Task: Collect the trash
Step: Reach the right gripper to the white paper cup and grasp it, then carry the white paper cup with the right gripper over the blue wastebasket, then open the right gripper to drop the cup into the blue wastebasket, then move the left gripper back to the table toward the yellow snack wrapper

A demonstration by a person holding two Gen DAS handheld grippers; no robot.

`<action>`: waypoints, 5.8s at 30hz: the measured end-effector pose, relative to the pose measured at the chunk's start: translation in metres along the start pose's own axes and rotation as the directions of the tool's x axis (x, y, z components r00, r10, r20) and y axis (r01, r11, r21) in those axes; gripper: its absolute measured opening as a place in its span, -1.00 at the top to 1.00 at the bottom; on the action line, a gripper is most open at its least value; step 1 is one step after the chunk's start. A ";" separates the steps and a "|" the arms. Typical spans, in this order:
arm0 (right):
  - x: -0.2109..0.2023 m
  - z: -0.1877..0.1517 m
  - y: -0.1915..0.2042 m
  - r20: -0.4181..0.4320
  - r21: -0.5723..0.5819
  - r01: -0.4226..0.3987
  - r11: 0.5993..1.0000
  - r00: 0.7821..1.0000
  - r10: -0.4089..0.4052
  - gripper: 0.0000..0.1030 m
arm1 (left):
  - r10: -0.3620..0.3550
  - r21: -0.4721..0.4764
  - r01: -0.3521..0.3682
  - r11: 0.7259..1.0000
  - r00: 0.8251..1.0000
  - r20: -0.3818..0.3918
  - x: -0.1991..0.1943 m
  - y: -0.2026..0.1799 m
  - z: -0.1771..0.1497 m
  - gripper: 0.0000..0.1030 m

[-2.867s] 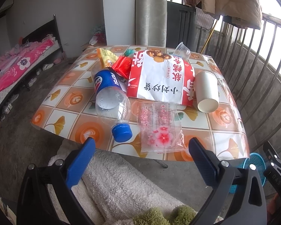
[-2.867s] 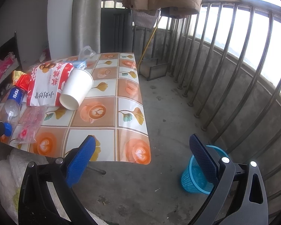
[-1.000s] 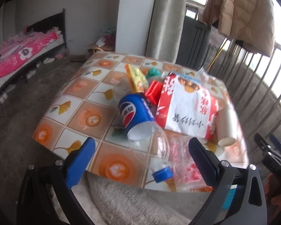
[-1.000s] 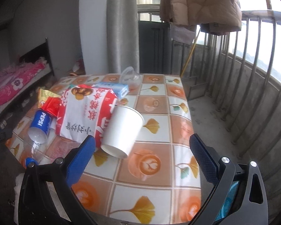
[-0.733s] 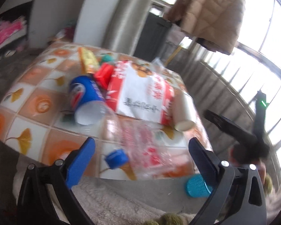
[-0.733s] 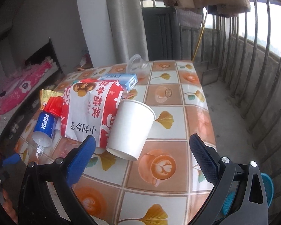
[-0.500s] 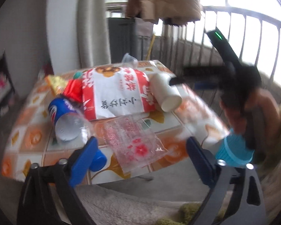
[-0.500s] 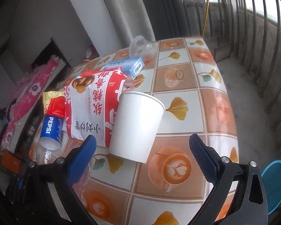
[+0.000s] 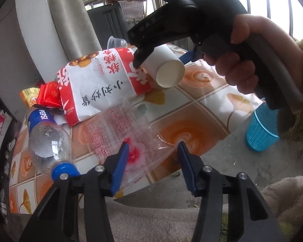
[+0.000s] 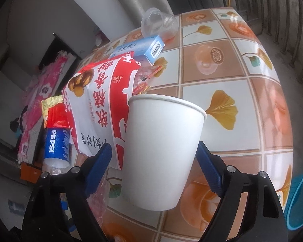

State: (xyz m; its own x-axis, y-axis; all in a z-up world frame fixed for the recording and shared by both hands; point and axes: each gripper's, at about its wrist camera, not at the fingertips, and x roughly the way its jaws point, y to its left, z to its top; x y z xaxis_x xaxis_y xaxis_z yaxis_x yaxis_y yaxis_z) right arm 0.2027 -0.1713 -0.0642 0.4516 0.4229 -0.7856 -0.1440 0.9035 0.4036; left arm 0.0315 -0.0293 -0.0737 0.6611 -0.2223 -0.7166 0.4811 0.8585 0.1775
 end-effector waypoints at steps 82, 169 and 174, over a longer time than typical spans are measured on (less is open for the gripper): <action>-0.183 -0.326 -0.482 -0.171 0.962 0.265 0.070 0.779 -0.603 -0.50 | -0.528 -0.287 0.564 0.775 0.826 0.197 -0.020 -0.044 0.140 -0.33; -0.072 -0.329 -0.461 -0.359 0.850 0.461 0.256 0.862 -0.358 -0.85 | -0.411 -0.462 0.490 0.740 0.872 0.267 -0.052 0.038 0.033 -0.47; -0.122 -0.290 -0.421 -0.322 0.774 0.549 0.316 0.771 -0.550 -0.85 | -0.366 -0.470 0.455 0.756 0.890 0.272 -0.058 0.046 0.028 -0.51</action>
State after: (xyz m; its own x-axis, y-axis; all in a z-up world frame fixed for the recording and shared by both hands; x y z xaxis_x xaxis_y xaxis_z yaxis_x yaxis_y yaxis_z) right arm -0.0473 -0.5830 -0.2743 0.1438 -0.1483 -0.9784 0.8838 0.4642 0.0595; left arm 0.0315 0.0097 -0.0052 0.5686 -0.6381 -0.5192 0.3944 0.7653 -0.5087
